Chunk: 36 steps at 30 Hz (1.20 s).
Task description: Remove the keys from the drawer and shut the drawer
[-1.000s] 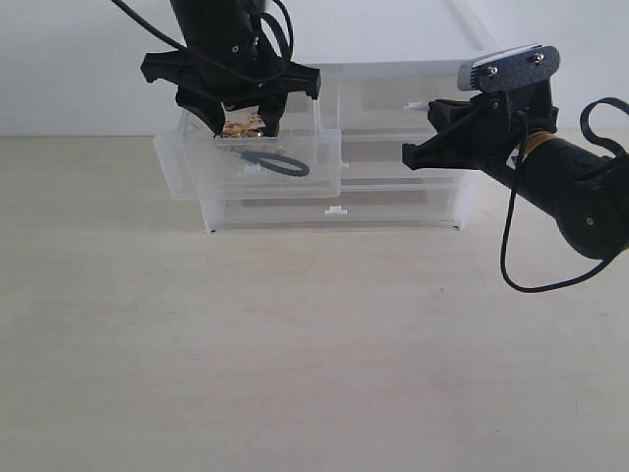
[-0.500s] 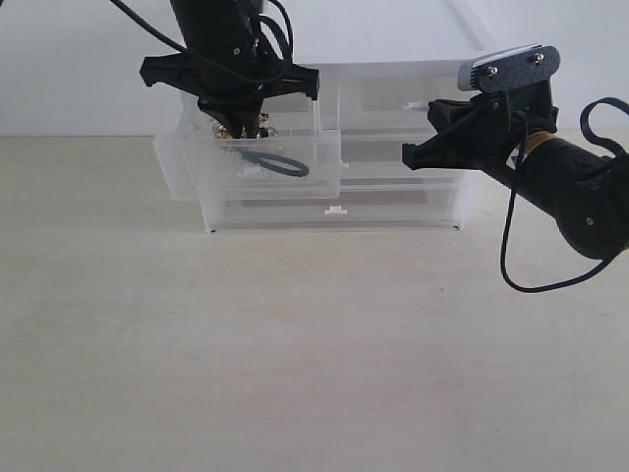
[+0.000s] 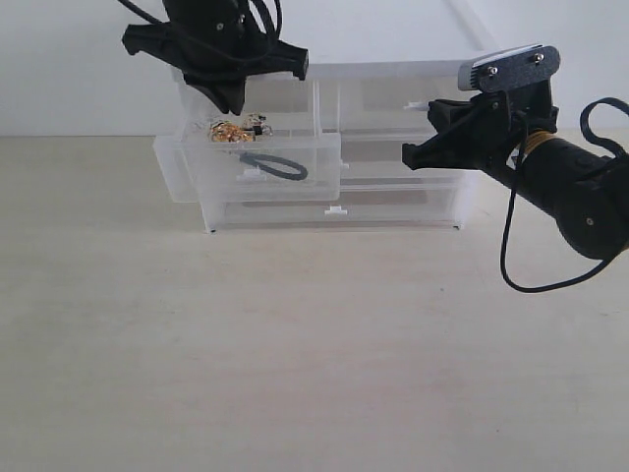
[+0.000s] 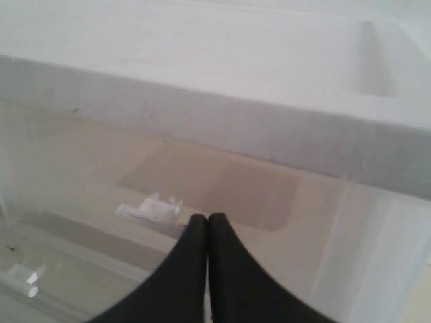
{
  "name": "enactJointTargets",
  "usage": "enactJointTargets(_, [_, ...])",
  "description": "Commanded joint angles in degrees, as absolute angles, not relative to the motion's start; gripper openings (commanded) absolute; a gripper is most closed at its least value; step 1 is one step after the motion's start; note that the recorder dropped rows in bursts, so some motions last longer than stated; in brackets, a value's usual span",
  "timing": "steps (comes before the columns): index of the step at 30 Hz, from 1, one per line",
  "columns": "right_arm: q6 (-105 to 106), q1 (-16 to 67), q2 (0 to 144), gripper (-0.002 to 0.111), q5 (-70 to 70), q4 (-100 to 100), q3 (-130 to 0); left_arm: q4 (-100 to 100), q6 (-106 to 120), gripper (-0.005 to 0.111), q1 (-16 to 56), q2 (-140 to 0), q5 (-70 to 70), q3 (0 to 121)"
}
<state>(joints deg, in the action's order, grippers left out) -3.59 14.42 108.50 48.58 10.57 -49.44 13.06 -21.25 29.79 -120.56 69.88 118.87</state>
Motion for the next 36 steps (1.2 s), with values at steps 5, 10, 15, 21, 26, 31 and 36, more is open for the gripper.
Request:
enactJointTargets(5, [-3.97, 13.69, 108.68, 0.0, 52.65, 6.31, -50.96, 10.6, -17.77, 0.024, 29.62, -118.64, 69.96, 119.03])
enactJointTargets(10, [-3.97, 13.69, 108.68, 0.0, 52.65, 6.31, -50.96, 9.39, -19.83, 0.066, 29.62, -119.56, 69.96, 119.03])
enactJointTargets(15, [-3.97, 13.69, 108.68, 0.0, 52.86, 6.31, -50.96, 9.51, -19.92, 0.066, 29.62, -122.74, 69.96, 119.03])
enactJointTargets(21, [-3.97, 13.69, 108.68, 0.0, 52.86, 6.31, -50.96, 12.88, -22.63, 0.066, 29.62, -124.98, 69.96, 119.03])
enactJointTargets(26, [-3.97, 13.69, 108.68, 0.0, 53.52, 5.29, -50.96, 8.18, -22.63, 0.053, 29.62, -127.73, 69.96, 119.03])
enactJointTargets(31, [-3.97, 13.69, 108.68, 0.0, 53.52, 5.21, -50.96, 7.99, -22.63, 0.019, 29.62, -128.38, 69.96, 119.03])
enactJointTargets(36, [-3.97, 13.69, 108.68, 0.0, 53.52, 5.21, -50.96, 9.84, -22.49, 0.004, 29.62, -127.9, 69.96, 119.03])
